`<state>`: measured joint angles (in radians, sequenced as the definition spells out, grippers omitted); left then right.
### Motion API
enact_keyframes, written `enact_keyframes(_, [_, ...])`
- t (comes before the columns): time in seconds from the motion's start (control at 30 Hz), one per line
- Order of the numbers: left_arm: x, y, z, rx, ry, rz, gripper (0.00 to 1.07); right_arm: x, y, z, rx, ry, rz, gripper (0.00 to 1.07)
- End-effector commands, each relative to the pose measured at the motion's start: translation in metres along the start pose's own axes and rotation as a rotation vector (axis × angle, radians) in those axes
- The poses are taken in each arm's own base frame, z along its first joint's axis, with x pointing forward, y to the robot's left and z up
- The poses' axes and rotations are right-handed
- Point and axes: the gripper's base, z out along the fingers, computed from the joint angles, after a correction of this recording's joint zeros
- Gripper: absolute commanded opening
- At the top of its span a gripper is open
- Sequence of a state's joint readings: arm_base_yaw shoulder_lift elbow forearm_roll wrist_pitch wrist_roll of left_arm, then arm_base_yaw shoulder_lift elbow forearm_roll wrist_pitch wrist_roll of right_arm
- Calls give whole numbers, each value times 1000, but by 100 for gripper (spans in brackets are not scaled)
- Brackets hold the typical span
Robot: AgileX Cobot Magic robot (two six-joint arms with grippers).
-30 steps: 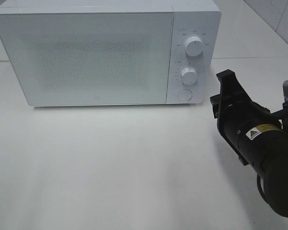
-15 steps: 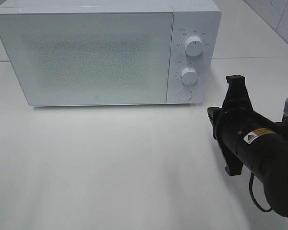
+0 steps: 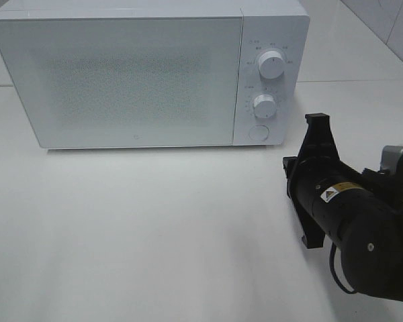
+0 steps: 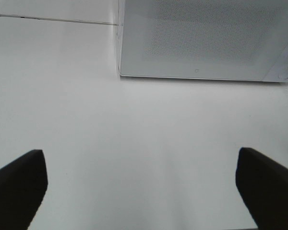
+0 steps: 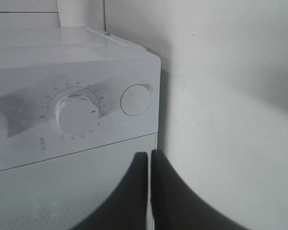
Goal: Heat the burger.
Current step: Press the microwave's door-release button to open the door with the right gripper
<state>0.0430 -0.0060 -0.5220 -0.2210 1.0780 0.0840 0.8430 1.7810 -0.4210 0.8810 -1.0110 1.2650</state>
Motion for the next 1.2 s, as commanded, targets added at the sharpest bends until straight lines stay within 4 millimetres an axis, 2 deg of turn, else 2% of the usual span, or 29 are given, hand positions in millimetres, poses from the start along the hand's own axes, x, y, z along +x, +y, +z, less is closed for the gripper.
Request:
enact_keyframes(0.03, [2,0,-2,-3,-29,3,100,7,3,8,-13,10,9,0])
enact_keyframes(0.23, [2,0,-2,-3,-29,3,100,8,4,21,27,8,19,0])
enact_keyframes(0.5, [1,0,-1,-3,-23,2,100,10,12,50,53,6,47,0])
enact_keyframes(1.2, [1,0,-1,-3,-23,2,100,16,25,97,63,18,72,0])
